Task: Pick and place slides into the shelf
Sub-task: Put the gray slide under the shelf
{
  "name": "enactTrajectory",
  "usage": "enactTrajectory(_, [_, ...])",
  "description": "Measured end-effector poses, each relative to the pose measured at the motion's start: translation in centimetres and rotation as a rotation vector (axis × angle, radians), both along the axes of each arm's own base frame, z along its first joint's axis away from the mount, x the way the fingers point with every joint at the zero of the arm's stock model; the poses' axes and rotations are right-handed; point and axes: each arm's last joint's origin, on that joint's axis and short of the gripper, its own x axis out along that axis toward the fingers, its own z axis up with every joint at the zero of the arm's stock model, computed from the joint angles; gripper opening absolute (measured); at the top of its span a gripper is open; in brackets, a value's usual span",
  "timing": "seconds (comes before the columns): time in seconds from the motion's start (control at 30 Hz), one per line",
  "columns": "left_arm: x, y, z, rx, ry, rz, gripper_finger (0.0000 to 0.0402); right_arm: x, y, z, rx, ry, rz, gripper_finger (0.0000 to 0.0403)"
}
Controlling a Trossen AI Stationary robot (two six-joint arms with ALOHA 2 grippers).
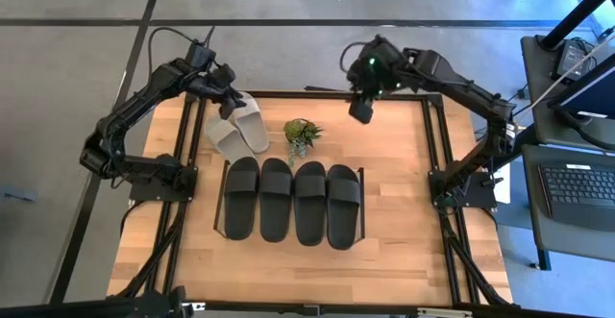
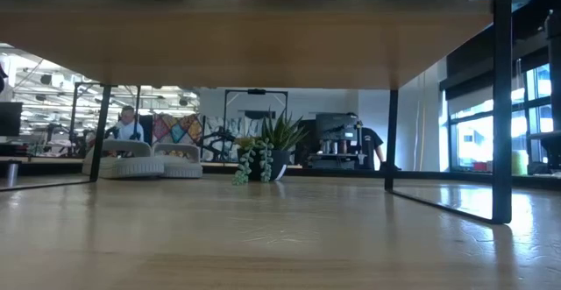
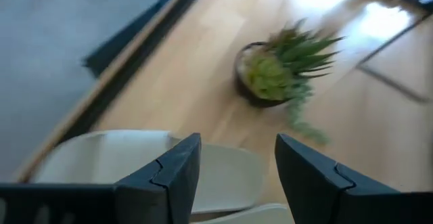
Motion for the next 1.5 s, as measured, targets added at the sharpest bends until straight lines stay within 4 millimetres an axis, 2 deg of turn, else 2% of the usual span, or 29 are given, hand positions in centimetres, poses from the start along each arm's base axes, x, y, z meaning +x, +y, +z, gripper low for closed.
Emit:
enactTrajectory(0.2, [1.2,-0.3,0.0,0.205,0.202,0.025,0.0182,-2.7,-4.6,-1.4,-0.052,-0.074,-0.065,0.0165])
enactTrajectory(0.37, [2.9,-1.6,-0.2,0.350,0.379,0.000,0.0182,-4.7,-7.6,-2.0,-0.113,-0.134,-0.152,0.0165])
enactTrajectory(0.57, [4.6,-2.3,-1.0,0.317,0.410,-0.002,0.0182,-6.3,-9.9,-2.2,-0.115,-0.175,-0.161,0.0165])
enactTrajectory(0.73, [5.3,-1.7,-3.0,0.215,0.474,-0.063,0.0182,-7.0,-11.0,-1.8,-0.172,-0.192,-0.156,0.0165])
enactTrajectory(0.97, [6.3,-0.7,-5.2,0.213,0.579,-0.162,0.0182,-7.6,-11.6,-1.7,-0.197,-0.194,-0.170,0.0165])
enactTrajectory(1.33, [7.4,0.3,-7.9,0.192,0.716,-0.166,0.0182,-7.7,-11.7,-1.6,-0.227,-0.186,-0.151,0.0165])
enactTrajectory(1.5, [7.8,0.6,-8.8,0.237,0.826,-0.137,0.0182,-7.6,-11.9,-1.4,-0.256,-0.199,-0.143,0.0165])
